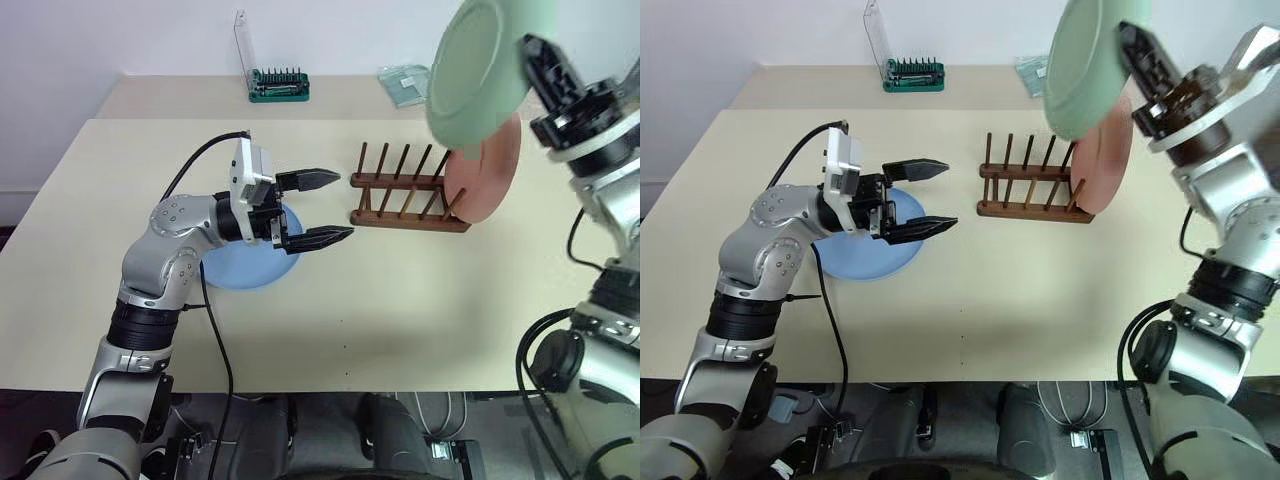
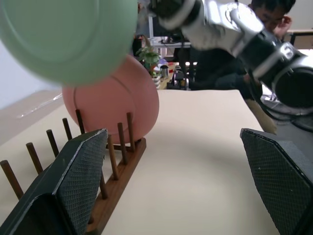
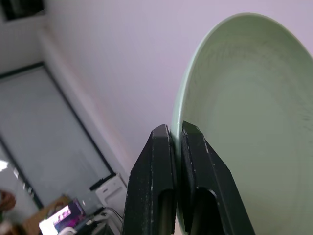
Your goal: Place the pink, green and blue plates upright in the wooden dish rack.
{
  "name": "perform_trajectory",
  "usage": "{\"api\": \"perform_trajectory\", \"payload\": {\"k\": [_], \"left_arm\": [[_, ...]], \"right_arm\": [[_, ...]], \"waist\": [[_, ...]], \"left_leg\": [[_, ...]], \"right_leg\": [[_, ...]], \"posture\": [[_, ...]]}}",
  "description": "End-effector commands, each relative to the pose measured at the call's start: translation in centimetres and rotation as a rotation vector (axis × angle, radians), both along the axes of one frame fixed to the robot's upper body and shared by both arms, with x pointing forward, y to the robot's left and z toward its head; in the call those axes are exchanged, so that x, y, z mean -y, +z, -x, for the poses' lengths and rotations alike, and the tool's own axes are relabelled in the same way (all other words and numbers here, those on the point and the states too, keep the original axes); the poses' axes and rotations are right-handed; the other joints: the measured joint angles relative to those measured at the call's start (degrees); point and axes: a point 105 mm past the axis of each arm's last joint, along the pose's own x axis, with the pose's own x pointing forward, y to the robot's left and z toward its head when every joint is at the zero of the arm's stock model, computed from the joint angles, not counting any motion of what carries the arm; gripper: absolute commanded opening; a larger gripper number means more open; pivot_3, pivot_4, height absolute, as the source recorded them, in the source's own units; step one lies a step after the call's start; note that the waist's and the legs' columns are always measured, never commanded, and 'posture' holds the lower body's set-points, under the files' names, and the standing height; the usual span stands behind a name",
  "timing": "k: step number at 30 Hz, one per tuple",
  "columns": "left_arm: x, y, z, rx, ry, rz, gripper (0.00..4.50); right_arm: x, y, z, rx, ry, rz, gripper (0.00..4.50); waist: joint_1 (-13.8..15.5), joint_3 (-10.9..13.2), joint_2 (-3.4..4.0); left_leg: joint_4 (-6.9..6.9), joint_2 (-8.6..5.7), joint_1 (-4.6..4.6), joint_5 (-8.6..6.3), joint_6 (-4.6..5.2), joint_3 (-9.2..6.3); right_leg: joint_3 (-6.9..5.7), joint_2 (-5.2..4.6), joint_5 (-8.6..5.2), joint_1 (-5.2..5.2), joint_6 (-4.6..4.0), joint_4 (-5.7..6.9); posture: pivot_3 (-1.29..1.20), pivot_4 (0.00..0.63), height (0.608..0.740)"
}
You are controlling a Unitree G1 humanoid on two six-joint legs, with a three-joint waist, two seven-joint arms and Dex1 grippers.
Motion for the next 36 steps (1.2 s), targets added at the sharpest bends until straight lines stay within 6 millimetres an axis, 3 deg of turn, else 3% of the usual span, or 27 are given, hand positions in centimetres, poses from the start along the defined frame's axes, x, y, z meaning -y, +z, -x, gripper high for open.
{"api": "perform_trajectory", "payload": {"k": [1,16,20,27,30,36], "left_arm": [[-0.2,0.7,0.5,0.042,-0.001,0.015,4.5],[-0.4,0.4,0.7,0.051,-0.009,-0.01,4.5],[-0.5,-0.1,0.7,0.058,-0.005,-0.033,4.5],[-0.4,0.0,0.8,0.058,-0.007,-0.028,4.5],[-0.4,0.1,0.7,0.056,-0.007,-0.024,4.5],[-0.3,0.3,0.7,0.051,-0.002,-0.011,4.5]], "right_arm": [[-0.1,1.1,1.8,0.074,0.012,-0.028,0.01],[-1.2,-2.6,1.1,-0.014,-0.033,0.087,0.01],[-1.9,-4.8,0.6,-0.044,-0.066,0.183,0.01],[-2.0,-5.7,0.0,-0.058,-0.097,0.223,0.01],[-2.0,-5.8,-0.4,-0.064,-0.107,0.223,0.99],[-1.9,-5.0,-0.6,-0.03,-0.139,0.241,3.92]], "waist": [[0.0,0.0,0.0],[0.0,0.0,0.0],[0.0,0.0,-0.01],[0.0,0.0,-0.01],[0.0,0.0,-0.01],[0.0,0.0,-0.01]], "left_leg": [[0.0,0.0,-0.06,0.0,0.0,-0.02],[0.01,0.0,-0.08,0.0,0.0,-0.01],[0.01,0.0,-0.09,0.0,0.0,-0.02],[0.01,0.0,-0.09,0.0,0.0,-0.02],[0.01,-0.01,-0.09,0.0,0.0,-0.02],[0.01,-0.01,-0.09,0.0,0.0,-0.02]], "right_leg": [[-0.02,0.0,0.0,-0.02,0.0,-0.01],[-0.02,0.0,0.0,-0.04,0.01,-0.02],[-0.02,0.01,0.0,-0.04,0.01,-0.02],[-0.02,0.01,0.0,-0.06,0.01,-0.01],[-0.02,0.01,0.0,-0.06,0.01,-0.01],[-0.02,0.01,0.0,-0.07,0.01,-0.01]], "posture": [[0.0,0.15,0.724],[0.0,0.15,0.724],[0.0,0.15,0.724],[0.0,0.15,0.724],[0.0,0.15,0.724],[0.0,0.15,0.724]]}}
